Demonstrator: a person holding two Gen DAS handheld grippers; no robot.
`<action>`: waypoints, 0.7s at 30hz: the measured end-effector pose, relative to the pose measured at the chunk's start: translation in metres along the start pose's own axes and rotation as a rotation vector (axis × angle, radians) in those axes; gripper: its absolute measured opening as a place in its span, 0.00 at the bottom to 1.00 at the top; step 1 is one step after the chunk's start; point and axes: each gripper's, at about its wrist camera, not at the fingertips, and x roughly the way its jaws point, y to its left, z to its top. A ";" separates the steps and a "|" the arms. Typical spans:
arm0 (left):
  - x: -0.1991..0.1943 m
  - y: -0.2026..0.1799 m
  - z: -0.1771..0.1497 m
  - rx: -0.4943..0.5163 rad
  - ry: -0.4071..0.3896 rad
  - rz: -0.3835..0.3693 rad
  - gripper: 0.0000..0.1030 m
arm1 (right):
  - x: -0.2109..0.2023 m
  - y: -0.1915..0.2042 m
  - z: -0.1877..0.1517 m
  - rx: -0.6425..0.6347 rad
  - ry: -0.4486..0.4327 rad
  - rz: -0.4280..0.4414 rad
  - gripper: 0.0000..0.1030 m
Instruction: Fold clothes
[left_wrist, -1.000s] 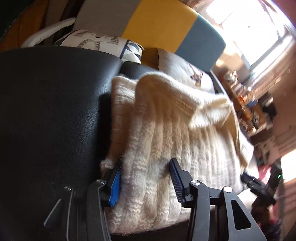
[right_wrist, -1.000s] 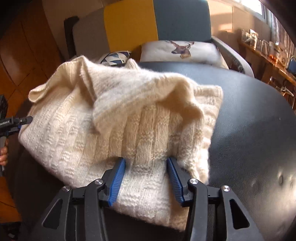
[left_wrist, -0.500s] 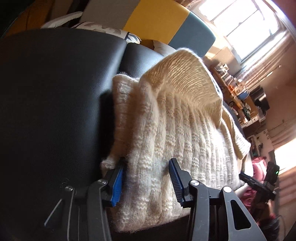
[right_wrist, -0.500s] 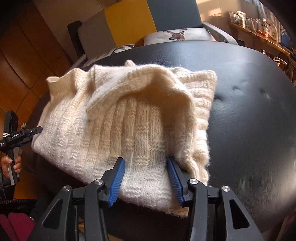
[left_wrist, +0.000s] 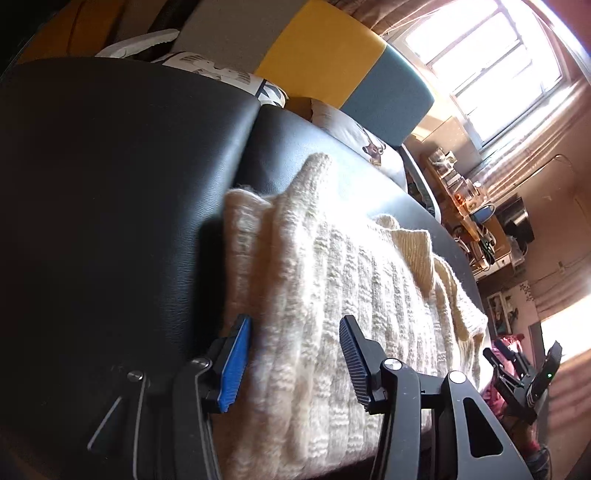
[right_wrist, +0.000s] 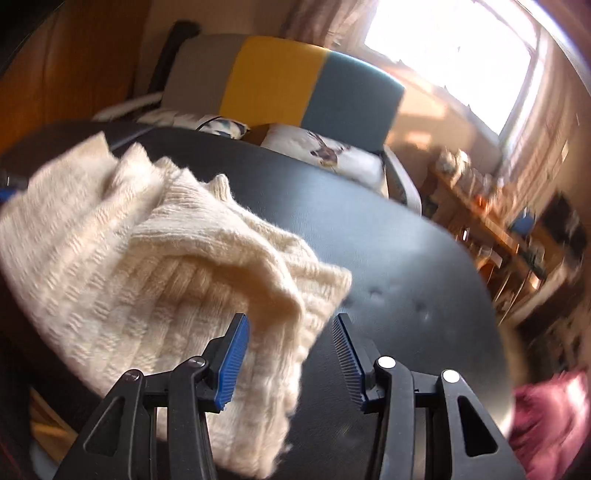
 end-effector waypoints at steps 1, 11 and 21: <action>0.003 -0.003 0.002 0.000 -0.002 0.004 0.56 | 0.010 0.007 0.008 -0.065 -0.006 -0.023 0.47; 0.018 -0.020 0.002 0.016 0.010 0.023 0.65 | 0.066 -0.004 0.058 0.015 0.003 0.143 0.06; 0.017 -0.026 0.004 0.070 -0.002 0.015 0.68 | 0.111 -0.064 0.040 0.459 0.158 0.329 0.09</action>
